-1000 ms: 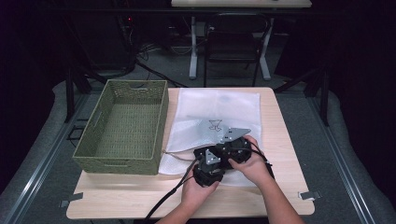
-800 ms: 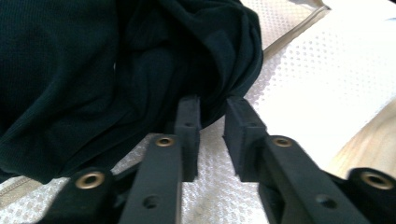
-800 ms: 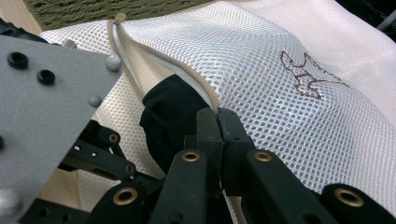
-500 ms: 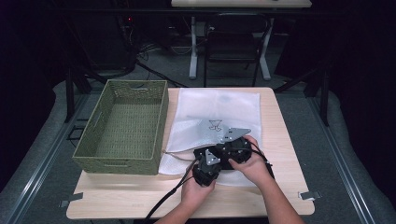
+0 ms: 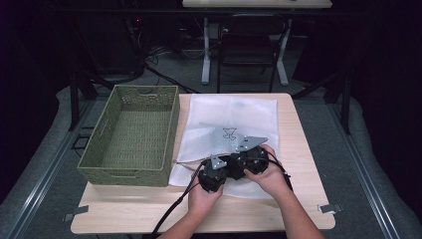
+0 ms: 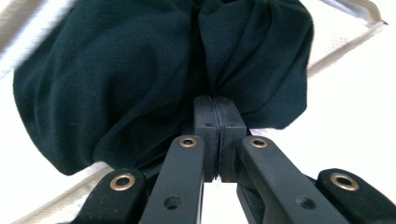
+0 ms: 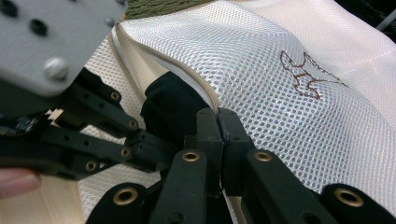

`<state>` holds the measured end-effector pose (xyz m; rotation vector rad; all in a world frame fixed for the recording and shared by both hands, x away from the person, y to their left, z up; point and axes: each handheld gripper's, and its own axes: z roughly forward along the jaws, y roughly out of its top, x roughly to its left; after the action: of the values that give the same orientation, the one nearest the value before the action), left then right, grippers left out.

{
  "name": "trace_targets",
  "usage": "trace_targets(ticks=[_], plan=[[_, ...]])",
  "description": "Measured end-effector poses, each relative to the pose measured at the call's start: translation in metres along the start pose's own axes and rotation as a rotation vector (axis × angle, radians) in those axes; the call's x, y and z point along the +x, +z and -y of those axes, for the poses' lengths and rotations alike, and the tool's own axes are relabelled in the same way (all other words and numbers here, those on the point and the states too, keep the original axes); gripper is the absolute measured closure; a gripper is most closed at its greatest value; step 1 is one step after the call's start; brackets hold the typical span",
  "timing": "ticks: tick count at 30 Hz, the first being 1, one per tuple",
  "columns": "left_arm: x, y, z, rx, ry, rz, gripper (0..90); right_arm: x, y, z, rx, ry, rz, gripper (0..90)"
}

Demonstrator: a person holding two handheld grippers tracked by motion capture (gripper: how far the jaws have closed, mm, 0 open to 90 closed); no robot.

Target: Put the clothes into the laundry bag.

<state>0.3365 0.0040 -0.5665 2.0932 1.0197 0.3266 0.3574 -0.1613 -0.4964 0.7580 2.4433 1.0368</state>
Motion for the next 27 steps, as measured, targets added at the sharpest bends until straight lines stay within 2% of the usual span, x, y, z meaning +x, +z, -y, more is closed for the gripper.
trace_targets(ticks=[5,16,18,20,27], plan=[[0.006,0.001,-0.001,-0.016,-0.019,-0.014,89.7,0.0,0.0,0.0,0.001,0.001,-0.001,89.0],[0.025,0.004,-0.003,-0.017,-0.051,-0.064,89.7,0.0,0.0,0.0,0.002,0.001,-0.001,89.0],[0.025,0.003,-0.003,-0.016,-0.052,-0.057,89.8,0.0,0.0,0.0,0.002,0.002,-0.002,89.0],[0.024,0.002,-0.002,-0.022,-0.049,-0.057,85.8,0.0,0.0,0.0,0.001,0.004,-0.001,89.0],[0.017,-0.01,0.0,-0.019,-0.052,-0.015,75.4,-0.001,0.0,0.0,-0.002,0.001,0.001,89.0]])
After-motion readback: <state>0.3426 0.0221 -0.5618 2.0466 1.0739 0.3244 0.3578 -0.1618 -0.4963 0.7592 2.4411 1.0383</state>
